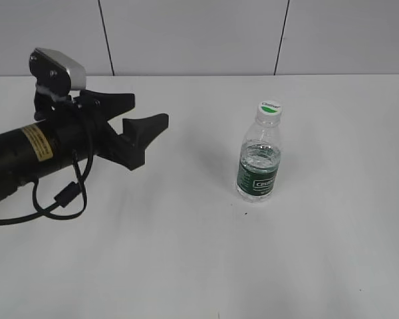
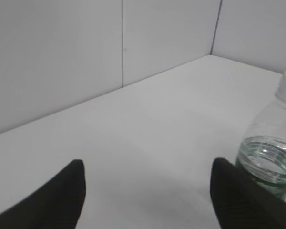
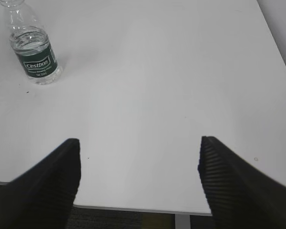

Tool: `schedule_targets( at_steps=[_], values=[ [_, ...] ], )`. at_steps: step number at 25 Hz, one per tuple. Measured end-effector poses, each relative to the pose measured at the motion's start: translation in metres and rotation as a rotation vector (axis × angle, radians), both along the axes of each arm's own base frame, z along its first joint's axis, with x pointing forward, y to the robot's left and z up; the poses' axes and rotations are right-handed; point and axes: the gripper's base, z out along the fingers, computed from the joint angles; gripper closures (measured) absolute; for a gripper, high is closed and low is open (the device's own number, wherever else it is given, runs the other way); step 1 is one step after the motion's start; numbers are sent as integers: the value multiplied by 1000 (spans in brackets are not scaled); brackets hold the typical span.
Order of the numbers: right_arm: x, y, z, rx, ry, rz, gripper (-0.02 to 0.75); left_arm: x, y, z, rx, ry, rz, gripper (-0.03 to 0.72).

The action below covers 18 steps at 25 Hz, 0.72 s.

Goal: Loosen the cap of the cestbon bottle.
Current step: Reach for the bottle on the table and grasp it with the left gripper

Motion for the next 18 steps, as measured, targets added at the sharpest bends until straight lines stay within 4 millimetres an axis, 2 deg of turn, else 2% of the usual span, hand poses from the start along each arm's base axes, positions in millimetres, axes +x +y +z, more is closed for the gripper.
schedule_targets(
  at_steps=[5,10,18],
  values=[
    [0,0,0,0,0,0,150,-7,-9,-22,-67,0,-123,192],
    [0,0,0,0,0,0,150,-9,-11,-53,-41,88,-158,202],
    [0,0,0,0,0,0,150,5,-25,-61,-20,46,-279,202]
  ],
)
